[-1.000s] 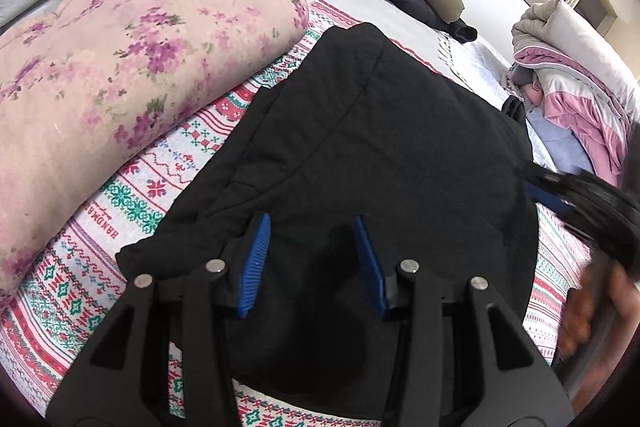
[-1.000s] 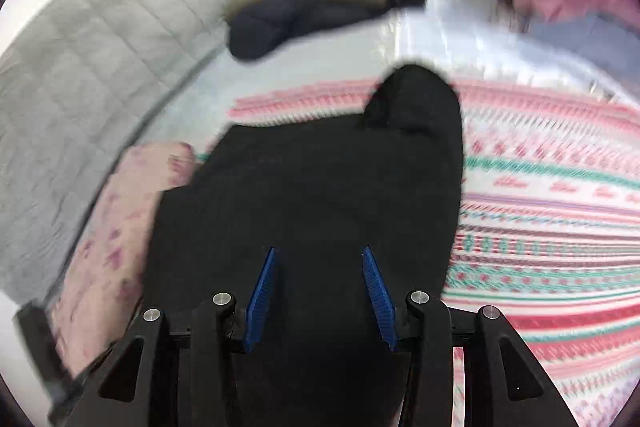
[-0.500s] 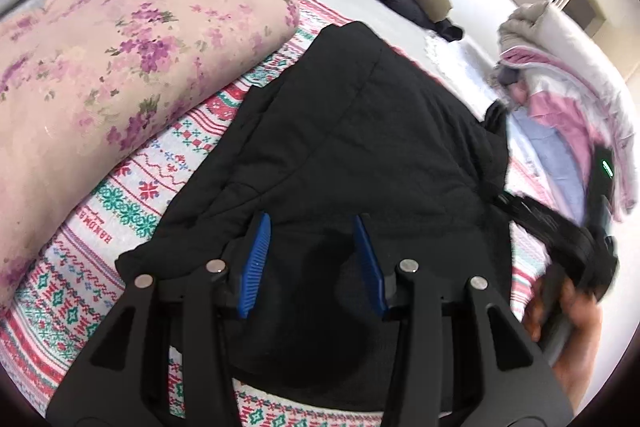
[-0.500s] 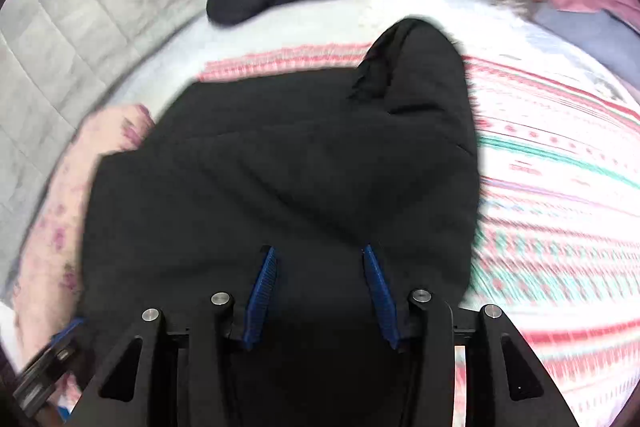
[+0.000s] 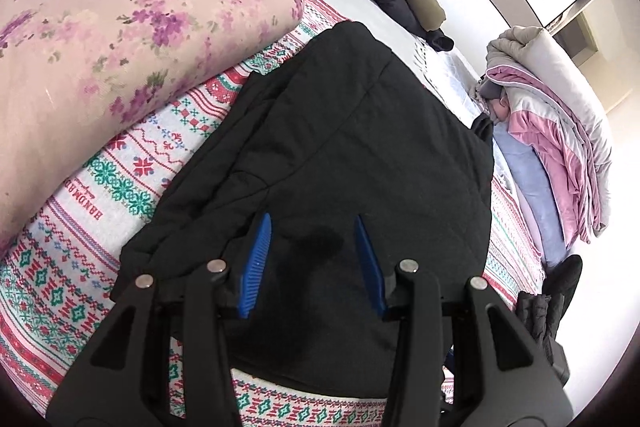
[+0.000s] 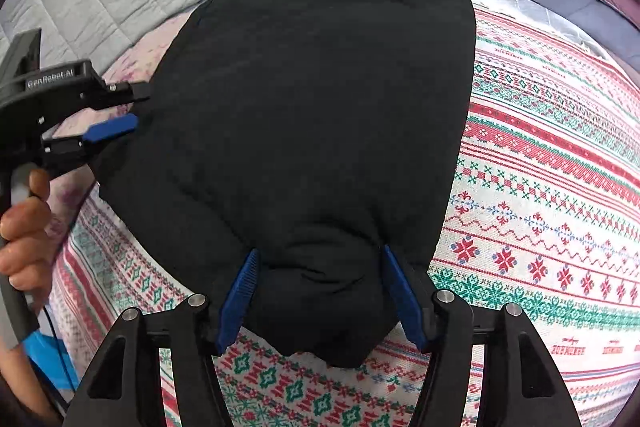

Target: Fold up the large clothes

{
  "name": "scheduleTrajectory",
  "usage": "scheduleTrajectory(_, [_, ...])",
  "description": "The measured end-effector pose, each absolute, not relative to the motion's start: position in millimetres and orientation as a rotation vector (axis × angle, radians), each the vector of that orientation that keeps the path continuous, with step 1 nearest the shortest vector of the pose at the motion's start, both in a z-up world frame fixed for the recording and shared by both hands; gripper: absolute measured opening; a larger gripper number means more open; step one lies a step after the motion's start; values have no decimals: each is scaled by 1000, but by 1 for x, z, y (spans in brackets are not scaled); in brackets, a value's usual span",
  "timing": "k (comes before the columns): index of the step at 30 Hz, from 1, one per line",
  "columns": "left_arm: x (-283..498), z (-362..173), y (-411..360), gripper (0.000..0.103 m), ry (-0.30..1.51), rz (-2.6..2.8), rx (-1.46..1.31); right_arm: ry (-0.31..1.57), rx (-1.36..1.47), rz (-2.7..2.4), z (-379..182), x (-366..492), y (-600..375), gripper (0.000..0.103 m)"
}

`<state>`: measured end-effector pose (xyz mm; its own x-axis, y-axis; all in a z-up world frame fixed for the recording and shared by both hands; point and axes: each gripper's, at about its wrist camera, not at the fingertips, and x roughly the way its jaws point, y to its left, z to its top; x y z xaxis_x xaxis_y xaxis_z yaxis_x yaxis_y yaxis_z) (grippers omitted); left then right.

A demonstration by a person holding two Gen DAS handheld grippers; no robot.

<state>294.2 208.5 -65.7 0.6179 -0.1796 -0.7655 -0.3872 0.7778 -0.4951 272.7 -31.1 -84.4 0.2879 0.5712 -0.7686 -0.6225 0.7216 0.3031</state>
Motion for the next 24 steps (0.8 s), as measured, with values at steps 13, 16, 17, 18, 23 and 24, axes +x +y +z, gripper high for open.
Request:
scheduleTrajectory(13, [236,-24,260,65,782,259,-727,1068,364,856,-88,327,-128,84])
scheduleTrajectory(16, [245,-42,260,65,826,212,-787,1142,529,889,-97,339,-143,84])
scheduleTrajectory(17, [252,-50,257,65,850,181,-802,1174,582,900,-103,345,-147,84])
scheduleTrajectory(18, [259,-57,252,66,883,179,-790,1193,615,904,-108,350,-152,84])
scheduleTrajectory(23, [272,-74,237,73,976,229,-719,1222,731,907,-121,364,-170,85])
scheduleTrajectory(24, [272,-77,236,74,981,226,-734,1224,751,897,-124,367,-174,85])
